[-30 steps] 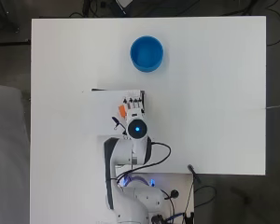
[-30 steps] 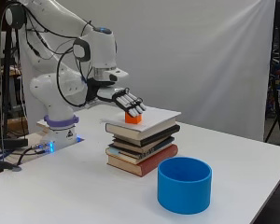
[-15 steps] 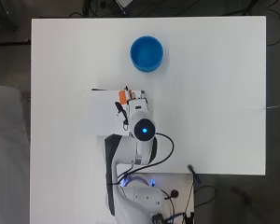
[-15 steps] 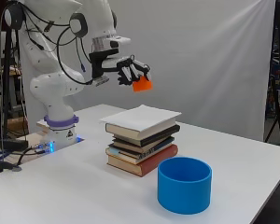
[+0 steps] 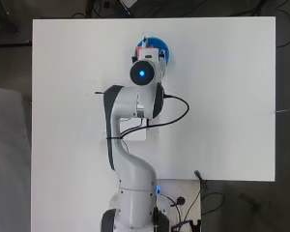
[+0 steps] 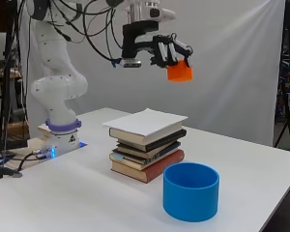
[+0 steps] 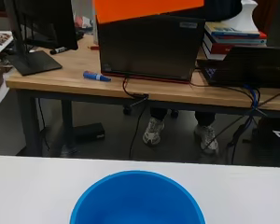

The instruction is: Teleoperate dual arm-hand system to pick and place objects

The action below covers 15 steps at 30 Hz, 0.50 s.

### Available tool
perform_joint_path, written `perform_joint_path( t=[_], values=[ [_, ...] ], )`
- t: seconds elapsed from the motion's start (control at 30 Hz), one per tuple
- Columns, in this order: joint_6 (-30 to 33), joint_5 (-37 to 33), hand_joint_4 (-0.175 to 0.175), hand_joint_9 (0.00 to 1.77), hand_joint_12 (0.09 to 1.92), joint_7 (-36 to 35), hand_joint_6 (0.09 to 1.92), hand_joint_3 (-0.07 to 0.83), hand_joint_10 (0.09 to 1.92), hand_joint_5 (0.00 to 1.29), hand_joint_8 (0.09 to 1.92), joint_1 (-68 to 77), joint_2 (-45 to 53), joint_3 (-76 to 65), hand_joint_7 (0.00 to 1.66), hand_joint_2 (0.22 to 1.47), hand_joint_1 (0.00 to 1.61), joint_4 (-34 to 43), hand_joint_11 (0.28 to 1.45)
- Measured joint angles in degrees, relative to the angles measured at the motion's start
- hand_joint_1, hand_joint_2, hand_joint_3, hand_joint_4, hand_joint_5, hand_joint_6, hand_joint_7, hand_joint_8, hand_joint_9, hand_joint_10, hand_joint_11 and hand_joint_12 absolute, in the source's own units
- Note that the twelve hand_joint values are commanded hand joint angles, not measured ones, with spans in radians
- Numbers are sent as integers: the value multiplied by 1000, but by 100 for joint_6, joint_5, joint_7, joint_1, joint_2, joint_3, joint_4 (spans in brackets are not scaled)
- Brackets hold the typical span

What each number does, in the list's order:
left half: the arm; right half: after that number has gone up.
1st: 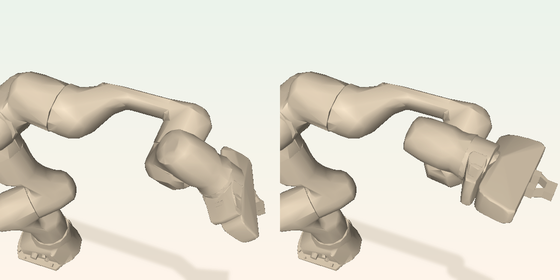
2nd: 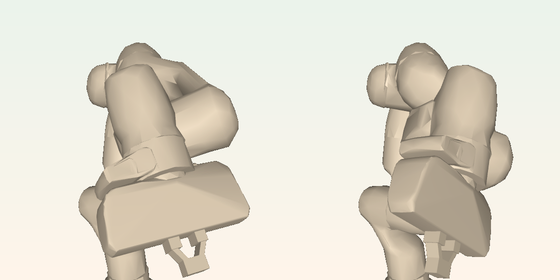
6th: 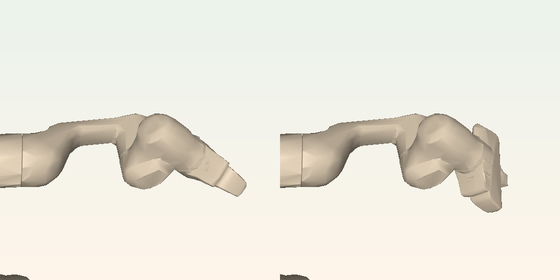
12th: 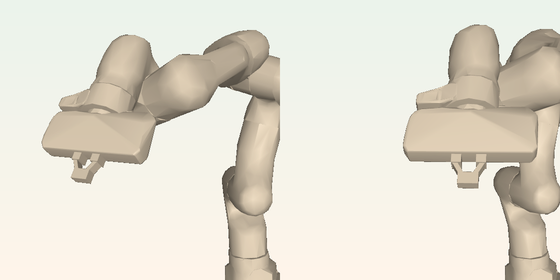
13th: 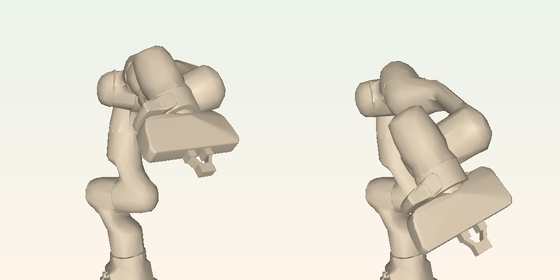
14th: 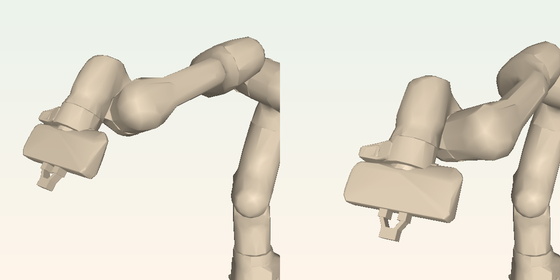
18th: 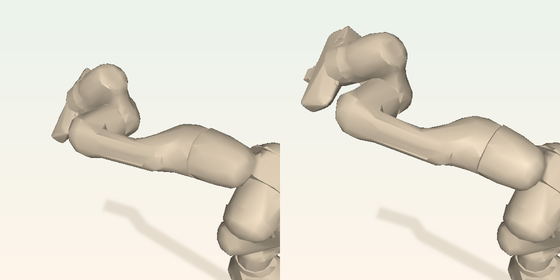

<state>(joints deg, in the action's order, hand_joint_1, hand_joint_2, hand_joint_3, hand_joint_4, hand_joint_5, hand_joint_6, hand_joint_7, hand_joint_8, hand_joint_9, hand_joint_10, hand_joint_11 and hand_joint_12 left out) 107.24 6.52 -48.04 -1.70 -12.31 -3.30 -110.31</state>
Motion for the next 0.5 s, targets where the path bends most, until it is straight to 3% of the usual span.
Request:
perform_joint_path(
  t=[0.3, 0.5],
  values=[
    [-619, -335, 175, 1594, 1794, 21, 1061, -2, 1920, 938, 1920, -102, 2410, -125, 1323, 1136, 998, 1608, 1216],
    [-550, -155, 175, 1633, 1763, -125, 1025, -2, 1920, 972, 1920, -119, 2780, -133, 1418, 1119, 1015, 1331, 1212]
  ],
)
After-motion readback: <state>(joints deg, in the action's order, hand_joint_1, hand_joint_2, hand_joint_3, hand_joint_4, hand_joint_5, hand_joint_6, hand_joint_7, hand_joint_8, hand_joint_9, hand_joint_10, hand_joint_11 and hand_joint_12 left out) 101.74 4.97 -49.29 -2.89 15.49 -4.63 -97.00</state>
